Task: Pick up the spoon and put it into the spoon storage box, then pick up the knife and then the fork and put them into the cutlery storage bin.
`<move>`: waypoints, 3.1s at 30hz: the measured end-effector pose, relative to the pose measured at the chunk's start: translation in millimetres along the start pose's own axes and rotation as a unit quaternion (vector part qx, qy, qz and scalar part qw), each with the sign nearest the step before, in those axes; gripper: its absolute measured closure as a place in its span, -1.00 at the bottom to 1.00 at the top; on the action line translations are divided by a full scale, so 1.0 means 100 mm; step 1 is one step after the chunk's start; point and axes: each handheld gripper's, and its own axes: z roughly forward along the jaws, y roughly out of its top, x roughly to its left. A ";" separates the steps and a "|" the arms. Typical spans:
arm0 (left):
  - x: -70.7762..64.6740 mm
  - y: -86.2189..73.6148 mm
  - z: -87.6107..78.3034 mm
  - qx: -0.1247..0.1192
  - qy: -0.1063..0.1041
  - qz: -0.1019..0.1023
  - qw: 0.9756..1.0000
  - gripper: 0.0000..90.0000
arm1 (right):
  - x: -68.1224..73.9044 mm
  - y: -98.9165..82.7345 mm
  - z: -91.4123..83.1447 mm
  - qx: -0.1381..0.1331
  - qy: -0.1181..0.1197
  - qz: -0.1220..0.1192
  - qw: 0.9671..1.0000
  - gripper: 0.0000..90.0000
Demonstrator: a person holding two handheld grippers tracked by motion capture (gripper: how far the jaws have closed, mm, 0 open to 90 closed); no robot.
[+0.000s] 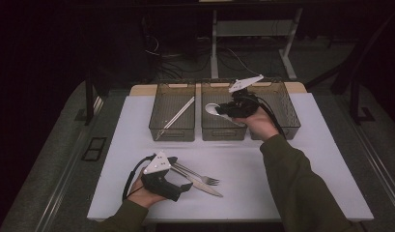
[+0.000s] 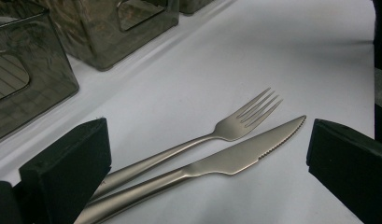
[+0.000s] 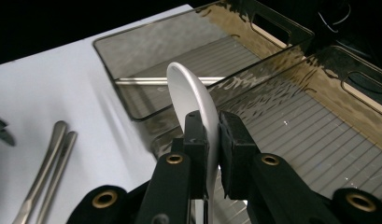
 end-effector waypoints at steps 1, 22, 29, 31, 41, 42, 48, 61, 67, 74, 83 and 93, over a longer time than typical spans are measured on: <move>0.00 0.00 0.00 0.002 0.000 0.003 1.000 -1.00 | -0.01 0.00 0.03 0.002 -0.002 0.002 1.000 0.82; -0.01 0.00 0.00 0.002 -0.005 0.002 1.000 -1.00 | -0.15 -0.14 0.37 0.047 -0.015 0.009 0.999 0.81; 0.00 0.00 -0.01 0.002 -0.005 0.003 1.000 -1.00 | -0.13 -0.19 0.36 0.049 -0.008 0.014 0.999 0.64; 0.00 0.01 -0.01 0.003 -0.005 0.004 1.000 -1.00 | -0.12 -0.17 0.32 0.040 0.000 0.013 0.999 0.57; 0.00 0.01 -0.01 0.002 -0.002 0.003 1.000 -1.00 | -0.05 -0.15 0.09 0.006 0.019 0.031 0.999 0.05; 0.00 0.01 -0.01 0.002 -0.003 0.002 1.000 -1.00 | -0.04 -0.17 0.06 0.003 0.021 0.035 0.999 0.01; 0.00 0.01 -0.01 0.001 -0.001 0.002 1.000 -1.00 | -0.01 -0.27 -0.08 -0.010 0.020 0.055 0.998 -0.11; 0.01 0.00 0.00 0.005 0.001 0.000 1.000 -1.00 | 0.18 -0.63 -0.38 -0.027 0.031 0.050 0.998 -0.27; 0.00 0.01 0.00 0.009 0.001 0.001 1.000 -1.00 | 0.29 -0.94 -0.51 -0.035 0.029 0.064 0.997 -0.36; 0.01 0.02 -0.03 0.009 0.006 -0.001 1.000 -1.00 | 0.41 -1.29 -0.71 -0.040 -0.006 0.071 0.997 -0.46; 0.09 0.06 -0.08 0.021 0.029 0.005 0.999 -0.71 | 0.49 -1.74 -0.98 -0.043 -0.035 0.082 0.995 -0.56; 0.34 0.09 -0.08 0.051 0.061 -0.005 0.997 0.35 | 0.61 -2.04 -1.17 -0.038 -0.035 0.090 0.995 -0.56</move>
